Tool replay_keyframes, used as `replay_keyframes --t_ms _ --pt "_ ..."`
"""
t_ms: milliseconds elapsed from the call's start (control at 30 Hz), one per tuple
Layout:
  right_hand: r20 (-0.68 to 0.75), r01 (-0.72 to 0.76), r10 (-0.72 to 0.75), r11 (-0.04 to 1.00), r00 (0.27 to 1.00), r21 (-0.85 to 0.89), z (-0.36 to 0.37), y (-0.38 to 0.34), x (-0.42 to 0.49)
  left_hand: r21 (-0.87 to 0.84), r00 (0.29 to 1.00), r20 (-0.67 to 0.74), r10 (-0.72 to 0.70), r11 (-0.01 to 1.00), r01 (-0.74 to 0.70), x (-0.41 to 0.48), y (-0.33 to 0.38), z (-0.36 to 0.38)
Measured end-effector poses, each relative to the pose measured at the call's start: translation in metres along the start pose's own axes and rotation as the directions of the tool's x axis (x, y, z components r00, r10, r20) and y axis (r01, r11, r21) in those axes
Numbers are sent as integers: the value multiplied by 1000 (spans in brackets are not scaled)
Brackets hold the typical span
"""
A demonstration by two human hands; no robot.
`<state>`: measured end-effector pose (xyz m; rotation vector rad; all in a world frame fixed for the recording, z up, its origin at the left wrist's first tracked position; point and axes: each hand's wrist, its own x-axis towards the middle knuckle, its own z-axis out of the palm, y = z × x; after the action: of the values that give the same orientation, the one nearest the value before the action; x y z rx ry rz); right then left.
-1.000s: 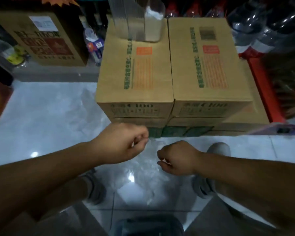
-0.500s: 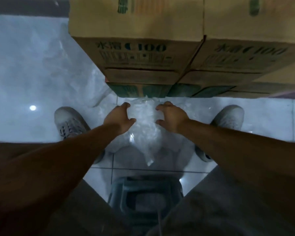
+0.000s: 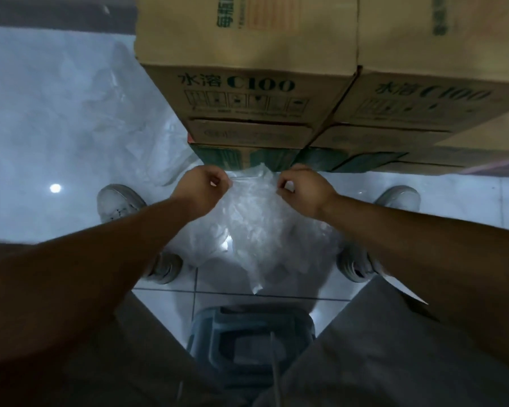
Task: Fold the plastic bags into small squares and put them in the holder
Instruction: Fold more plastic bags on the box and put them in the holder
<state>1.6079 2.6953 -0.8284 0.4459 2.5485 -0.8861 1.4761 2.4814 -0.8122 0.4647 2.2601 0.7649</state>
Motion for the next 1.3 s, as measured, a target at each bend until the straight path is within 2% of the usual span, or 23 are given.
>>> replay_keyframes --t_ms 200,400,500,667,767,833,933,1000,1067,1133,1233,1300 --pt "-140 94 -100 994 985 -48 -49 -20 -26 77 988 97 122 989 -129 -26 43 -38" --pt "-147 155 -163 986 976 -67 -125 -72 -77 -16 972 213 96 995 -94 -70 114 -90" --pt "-254 230 -240 971 937 -68 -174 -111 -99 73 983 111 145 986 -153 -96 165 -126" --pt "-476 332 -357 933 804 -140 -249 -166 -126 37 980 -137 146 989 -142 -132 238 -170" --pt "-576 368 -403 912 711 -183 -275 -177 -125 141 910 -268 316 948 -287 -128 265 -182" --pt "-628 398 -381 909 678 -121 -285 -177 -115 17 858 -355 371 920 -391 -108 272 -184" --pt "-645 426 -303 904 702 38 -291 -171 -96 -374 870 -358 339 802 -466 -76 276 -178" --pt "-635 457 -268 877 725 152 -293 -169 -86 -513 875 -347 337 713 -478 -61 275 -174" --pt "-631 491 -181 794 754 358 -297 -169 -79 -566 867 -360 345 658 -496 -54 275 -173" --pt "-625 452 -61 744 778 491 -302 -168 -73 -600 864 -366 346 622 -503 -49 277 -173" --pt "-536 330 -12 800 844 502 -304 -163 -63 -667 865 -340 369 553 -499 -47 282 -172" --pt "-451 287 -11 784 893 550 -304 -160 -58 -708 867 -302 396 516 -482 -43 283 -172"
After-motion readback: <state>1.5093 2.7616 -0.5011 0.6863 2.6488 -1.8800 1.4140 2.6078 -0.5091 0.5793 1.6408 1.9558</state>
